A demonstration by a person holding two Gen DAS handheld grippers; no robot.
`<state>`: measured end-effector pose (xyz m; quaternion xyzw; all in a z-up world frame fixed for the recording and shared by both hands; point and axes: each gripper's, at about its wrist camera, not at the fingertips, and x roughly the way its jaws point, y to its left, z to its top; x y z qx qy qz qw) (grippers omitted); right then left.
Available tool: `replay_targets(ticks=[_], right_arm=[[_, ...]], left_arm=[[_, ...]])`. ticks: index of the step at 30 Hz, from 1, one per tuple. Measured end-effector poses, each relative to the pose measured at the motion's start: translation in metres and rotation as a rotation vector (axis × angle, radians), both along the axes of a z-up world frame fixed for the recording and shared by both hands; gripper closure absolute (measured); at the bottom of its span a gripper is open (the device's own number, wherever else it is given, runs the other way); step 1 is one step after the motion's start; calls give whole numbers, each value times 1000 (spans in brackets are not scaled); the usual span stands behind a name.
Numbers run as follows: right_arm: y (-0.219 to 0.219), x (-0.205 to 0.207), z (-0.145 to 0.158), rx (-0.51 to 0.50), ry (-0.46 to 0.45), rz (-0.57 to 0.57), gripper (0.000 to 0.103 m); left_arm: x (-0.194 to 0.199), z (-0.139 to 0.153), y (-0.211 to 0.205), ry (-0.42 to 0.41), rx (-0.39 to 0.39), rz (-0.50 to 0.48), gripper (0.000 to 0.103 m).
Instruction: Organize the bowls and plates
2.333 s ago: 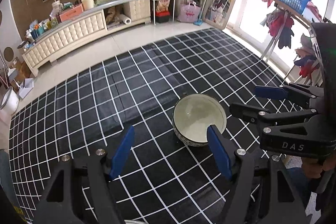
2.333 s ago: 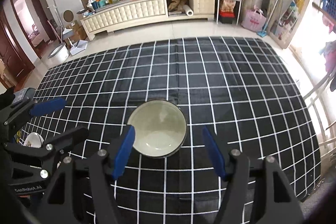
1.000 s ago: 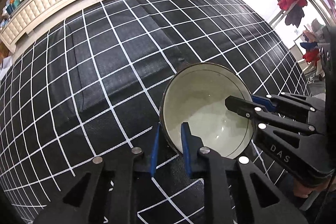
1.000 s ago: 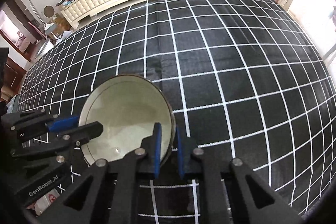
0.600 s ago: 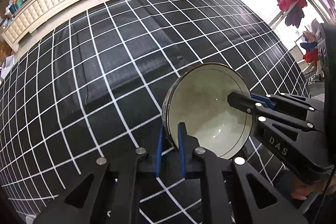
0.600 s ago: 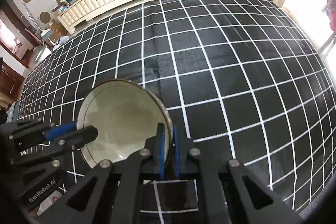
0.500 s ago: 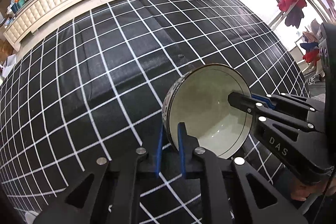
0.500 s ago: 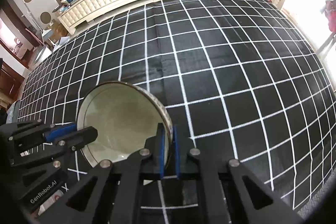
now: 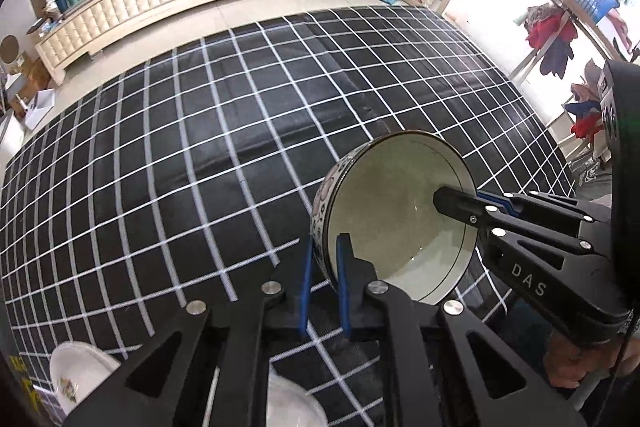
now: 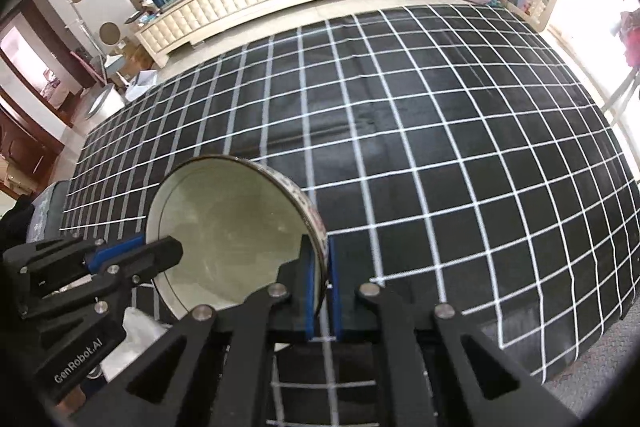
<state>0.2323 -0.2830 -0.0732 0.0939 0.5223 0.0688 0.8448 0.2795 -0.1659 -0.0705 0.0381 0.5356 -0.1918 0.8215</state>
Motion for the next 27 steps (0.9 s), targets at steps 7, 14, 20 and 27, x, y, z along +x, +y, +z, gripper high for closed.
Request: replay_targets(ticks=[7, 14, 20, 27], right_arm=[[31, -23, 19, 2, -28, 51, 93], [65, -42, 25, -2, -34, 101, 93], [94, -56, 25, -7, -24, 137, 93], [118, -66, 13, -29, 13, 163, 93]], left_arm=[[-35, 19, 36, -44, -1, 51, 93], [-67, 25, 72, -61, 4, 104, 93], [-90, 25, 94, -69, -5, 135, 93], [-107, 12, 117, -40, -18, 161, 93]])
